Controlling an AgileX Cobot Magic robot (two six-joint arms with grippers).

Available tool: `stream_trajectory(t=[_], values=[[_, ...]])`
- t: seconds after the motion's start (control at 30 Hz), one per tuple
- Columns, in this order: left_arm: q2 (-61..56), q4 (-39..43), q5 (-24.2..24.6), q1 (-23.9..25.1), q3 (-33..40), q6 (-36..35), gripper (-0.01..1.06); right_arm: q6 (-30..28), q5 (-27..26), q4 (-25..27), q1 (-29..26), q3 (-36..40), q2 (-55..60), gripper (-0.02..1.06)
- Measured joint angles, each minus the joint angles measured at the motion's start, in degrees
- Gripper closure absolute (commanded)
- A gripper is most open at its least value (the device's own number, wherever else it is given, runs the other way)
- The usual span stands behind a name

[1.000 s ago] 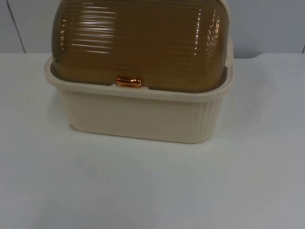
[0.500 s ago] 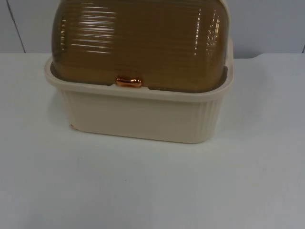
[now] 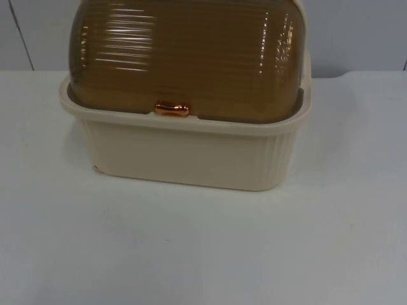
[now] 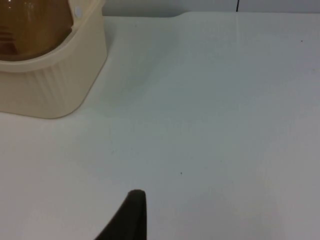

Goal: Open the box lid with the left hand, place the block into the box with the right hand, then close the box lid with the left hand.

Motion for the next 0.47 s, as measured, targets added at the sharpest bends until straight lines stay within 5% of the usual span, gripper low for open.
stream_trajectory(t=[0.47], values=[[0.0,0.2,0.0,0.0,0.0,0.0,0.00,0.0,0.0,0.1,0.0,0.0,0.0,0.00]])
